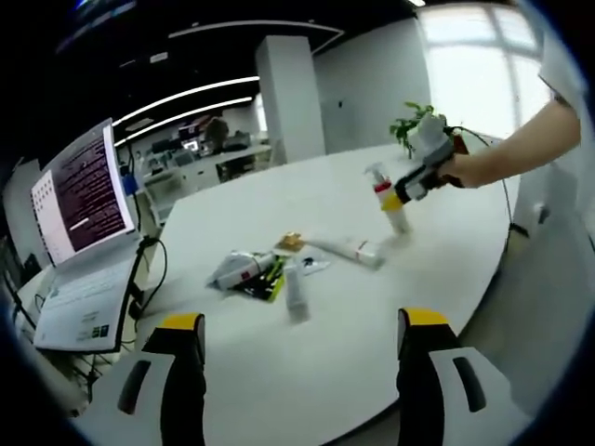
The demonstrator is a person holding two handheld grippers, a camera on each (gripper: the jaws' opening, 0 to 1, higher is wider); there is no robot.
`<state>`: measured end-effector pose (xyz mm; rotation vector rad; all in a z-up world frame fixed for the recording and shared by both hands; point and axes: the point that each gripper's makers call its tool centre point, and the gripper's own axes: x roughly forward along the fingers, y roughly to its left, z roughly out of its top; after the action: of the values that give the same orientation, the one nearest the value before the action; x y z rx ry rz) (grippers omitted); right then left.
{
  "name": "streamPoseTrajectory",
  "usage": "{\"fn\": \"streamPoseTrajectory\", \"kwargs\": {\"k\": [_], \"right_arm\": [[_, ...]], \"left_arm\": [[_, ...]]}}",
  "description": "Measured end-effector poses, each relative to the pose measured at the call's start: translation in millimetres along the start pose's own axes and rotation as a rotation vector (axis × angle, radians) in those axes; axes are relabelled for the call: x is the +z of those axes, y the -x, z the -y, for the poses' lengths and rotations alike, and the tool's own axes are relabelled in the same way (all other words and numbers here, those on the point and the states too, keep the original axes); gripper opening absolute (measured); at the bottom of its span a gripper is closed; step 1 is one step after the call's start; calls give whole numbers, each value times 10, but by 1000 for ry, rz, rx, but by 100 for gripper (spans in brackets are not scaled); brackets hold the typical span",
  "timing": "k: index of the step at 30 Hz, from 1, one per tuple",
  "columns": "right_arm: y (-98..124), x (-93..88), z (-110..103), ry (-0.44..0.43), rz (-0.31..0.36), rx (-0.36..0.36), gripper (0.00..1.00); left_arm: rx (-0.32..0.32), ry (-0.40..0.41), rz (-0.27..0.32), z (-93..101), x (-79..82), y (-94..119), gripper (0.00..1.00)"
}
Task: Arrange the skincare products in the storage area until every visible bottle or jar stands upright without overlapping.
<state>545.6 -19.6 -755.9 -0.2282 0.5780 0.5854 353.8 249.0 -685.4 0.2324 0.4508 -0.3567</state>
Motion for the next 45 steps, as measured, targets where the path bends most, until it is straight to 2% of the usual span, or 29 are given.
{"fn": "streamPoseTrajectory", "kwargs": {"k": [7,12,15,17,24,26,27,29,33,37,40,45], "right_arm": [[224,-116,-12,-20,57,-55,28],[331,-198,-50,-60,113,-80,28],[429,-232,-114,-53,129,-85,28],[461,-257,-145,-38,134,-86,28],[537,-373,-248,-81,121,-84,28],[563,-374,-316,-84,111,-72,28],[555,-376,-333,-84,105,-70,28],[537,-381,-379,-78,98,-65,28],[515,-387,-399,-81,93,-70,28],[518,-391,-395,-90,93,-75,28],[518,-392,-401,-89,92,-75,28],[551,-382,-432,-91,96,-74,28]], "left_arm": [[-4,-7,17,15,98,19,77],[-35,-18,48,136,280,-43,77],[-88,1,100,302,482,-133,77],[-112,12,121,383,559,-191,77],[-243,73,160,773,694,-458,76],[-291,73,163,931,751,-552,75],[-313,78,168,1078,820,-614,75],[-365,97,192,1235,952,-720,73],[-421,79,220,1496,1157,-1006,67],[-450,111,222,1700,1223,-1255,65],[-472,128,192,1821,1135,-1440,63],[-493,128,170,1934,1055,-1556,60]]}}
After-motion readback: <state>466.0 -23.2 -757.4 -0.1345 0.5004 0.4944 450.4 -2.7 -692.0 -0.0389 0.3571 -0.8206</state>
